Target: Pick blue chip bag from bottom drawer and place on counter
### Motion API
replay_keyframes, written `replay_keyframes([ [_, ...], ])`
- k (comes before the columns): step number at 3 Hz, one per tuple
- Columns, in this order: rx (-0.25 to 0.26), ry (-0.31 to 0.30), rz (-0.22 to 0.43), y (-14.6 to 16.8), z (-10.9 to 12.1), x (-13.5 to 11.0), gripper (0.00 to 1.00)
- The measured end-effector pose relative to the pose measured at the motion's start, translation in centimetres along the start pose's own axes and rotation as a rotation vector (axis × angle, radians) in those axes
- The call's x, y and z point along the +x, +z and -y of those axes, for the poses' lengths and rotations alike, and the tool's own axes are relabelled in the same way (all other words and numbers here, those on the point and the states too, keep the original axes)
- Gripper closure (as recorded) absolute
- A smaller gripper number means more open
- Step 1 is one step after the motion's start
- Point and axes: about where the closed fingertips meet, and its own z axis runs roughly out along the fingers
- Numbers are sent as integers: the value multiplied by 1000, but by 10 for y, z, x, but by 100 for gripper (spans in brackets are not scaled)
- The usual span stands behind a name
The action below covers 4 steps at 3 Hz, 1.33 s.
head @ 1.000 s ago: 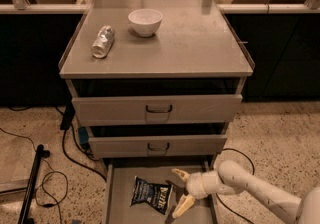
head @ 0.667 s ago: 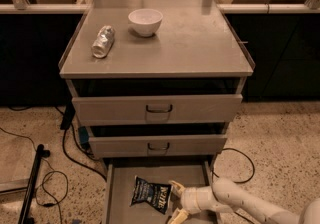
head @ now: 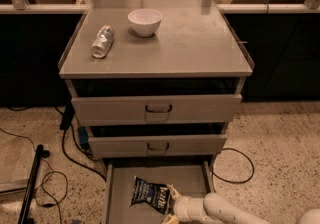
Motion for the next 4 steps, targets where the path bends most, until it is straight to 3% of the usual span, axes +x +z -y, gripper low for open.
replay_keyframes([
  [1, 54, -11, 13, 14, 12, 0, 0],
  [2, 54, -11, 13, 15, 12, 0, 0],
  [4, 86, -42, -75, 52, 16, 8, 0],
])
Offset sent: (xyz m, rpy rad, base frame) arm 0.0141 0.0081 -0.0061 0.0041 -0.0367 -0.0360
